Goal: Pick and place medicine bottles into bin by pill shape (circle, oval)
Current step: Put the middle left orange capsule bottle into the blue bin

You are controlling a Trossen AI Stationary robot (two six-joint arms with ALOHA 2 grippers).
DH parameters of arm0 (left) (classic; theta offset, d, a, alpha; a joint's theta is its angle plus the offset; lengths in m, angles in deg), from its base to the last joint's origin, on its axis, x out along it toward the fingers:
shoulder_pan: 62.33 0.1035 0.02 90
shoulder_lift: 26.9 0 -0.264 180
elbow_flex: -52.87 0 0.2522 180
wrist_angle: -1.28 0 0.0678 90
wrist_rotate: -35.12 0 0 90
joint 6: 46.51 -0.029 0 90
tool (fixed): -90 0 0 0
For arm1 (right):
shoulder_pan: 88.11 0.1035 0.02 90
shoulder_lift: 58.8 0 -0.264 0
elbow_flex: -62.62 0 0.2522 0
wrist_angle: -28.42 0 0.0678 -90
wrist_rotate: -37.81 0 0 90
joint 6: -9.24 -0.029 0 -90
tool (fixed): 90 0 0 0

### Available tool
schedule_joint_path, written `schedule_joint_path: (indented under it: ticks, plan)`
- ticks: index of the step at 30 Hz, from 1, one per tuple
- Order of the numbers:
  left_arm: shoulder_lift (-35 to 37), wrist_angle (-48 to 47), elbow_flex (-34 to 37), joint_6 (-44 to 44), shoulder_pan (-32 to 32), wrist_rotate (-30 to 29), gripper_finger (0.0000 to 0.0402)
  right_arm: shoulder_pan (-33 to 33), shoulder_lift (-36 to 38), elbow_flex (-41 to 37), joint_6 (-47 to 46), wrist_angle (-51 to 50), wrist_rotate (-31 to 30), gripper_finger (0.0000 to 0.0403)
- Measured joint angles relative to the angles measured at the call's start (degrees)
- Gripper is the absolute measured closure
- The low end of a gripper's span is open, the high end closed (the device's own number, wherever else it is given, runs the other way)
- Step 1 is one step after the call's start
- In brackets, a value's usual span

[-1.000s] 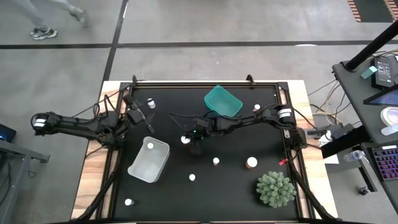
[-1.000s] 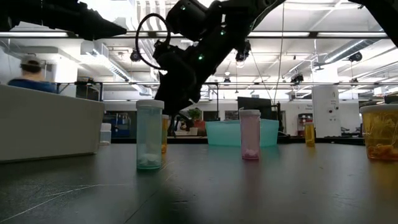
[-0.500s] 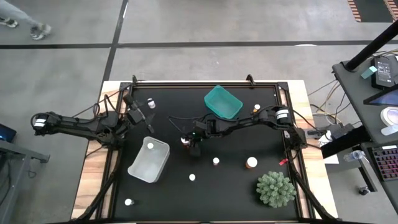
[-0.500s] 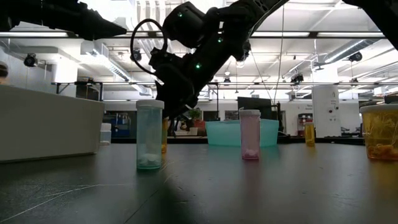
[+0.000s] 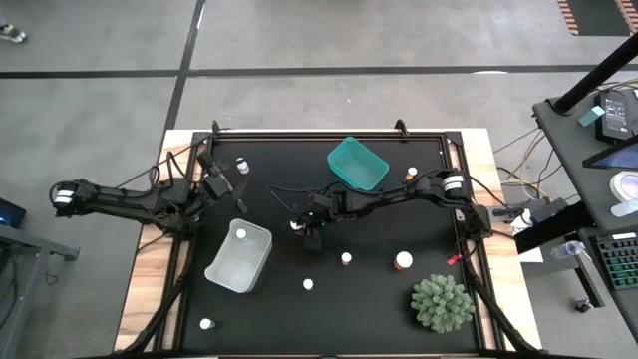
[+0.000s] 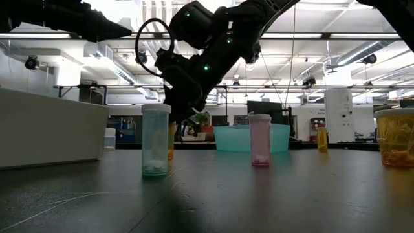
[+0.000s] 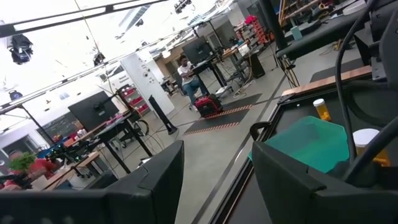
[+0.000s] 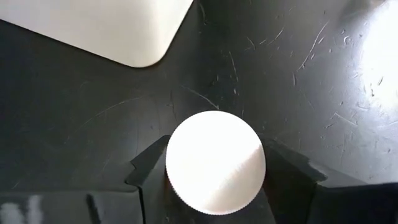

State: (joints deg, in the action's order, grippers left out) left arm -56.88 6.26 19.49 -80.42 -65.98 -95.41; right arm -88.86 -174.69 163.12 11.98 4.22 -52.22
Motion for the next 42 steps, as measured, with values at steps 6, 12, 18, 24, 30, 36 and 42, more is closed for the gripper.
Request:
schedule_joint_path:
  ticks: [6, 12, 18, 24, 30, 36, 42]
  plan:
    - [0.0, 0.1, 0.0, 0.1, 0.0, 0.0, 0.0228, -0.3, 4.1, 0.0, 2.8, -3.3, -0.6, 0.0184]
    - [-0.1, 0.3, 0.0, 0.3, 0.0, 0.1, 0.0228, -2.8, 12.3, -1.1, 6.5, -9.6, -5.4, 0.0196]
    - [-0.3, 0.3, 0.0, 0.7, 0.0, 0.4, 0.0228, -9.7, 21.1, -5.9, 5.5, -10.2, -5.6, 0.0193]
    - [-0.7, 0.3, 0.0, 5.3, 0.0, 0.4, 0.0228, -18.8, 26.8, -13.2, 0.7, -8.5, -5.8, 0.0193]
    - [-2.0, 0.6, 0.0, 9.4, 0.0, 0.3, 0.0228, -25.6, 27.1, -17.2, -1.7, -6.8, -5.7, 0.0193]
    - [-3.9, 0.6, 0.0, 11.0, 0.0, 0.3, 0.0228, -27.8, 24.8, -17.7, -2.2, -5.8, -5.6, 0.0193]
    - [-5.8, 0.5, 0.0, 11.1, 0.0, 0.3, 0.0228, -28.1, 22.6, -17.7, -1.7, -2.5, -5.6, 0.0193]
